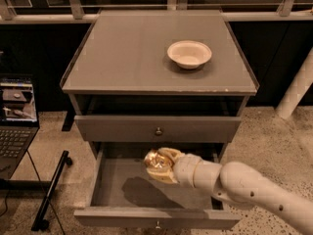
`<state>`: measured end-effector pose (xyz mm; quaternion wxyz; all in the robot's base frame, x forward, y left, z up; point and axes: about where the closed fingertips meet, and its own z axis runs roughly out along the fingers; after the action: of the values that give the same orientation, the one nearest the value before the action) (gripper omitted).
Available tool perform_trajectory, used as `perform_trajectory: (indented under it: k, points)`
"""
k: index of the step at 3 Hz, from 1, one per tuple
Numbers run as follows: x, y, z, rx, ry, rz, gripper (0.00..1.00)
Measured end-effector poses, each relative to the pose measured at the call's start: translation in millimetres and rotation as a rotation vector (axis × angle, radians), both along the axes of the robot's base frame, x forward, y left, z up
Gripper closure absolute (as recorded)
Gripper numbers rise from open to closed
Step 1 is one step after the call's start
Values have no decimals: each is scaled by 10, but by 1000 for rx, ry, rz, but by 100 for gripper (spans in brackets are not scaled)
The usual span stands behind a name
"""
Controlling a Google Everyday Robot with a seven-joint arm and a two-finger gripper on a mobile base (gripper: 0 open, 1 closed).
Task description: Pick orange can from middle drawer and place on counter
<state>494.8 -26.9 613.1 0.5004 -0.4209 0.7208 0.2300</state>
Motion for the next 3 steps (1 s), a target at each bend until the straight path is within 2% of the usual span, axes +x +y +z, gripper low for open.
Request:
perform_trajectory:
  k: [1, 2, 3]
  points:
    - [170, 159, 854, -59, -130, 31, 100]
    - [393, 258, 1639, -95, -261, 22, 100]
    - [393, 258, 1639, -95, -261, 22, 100]
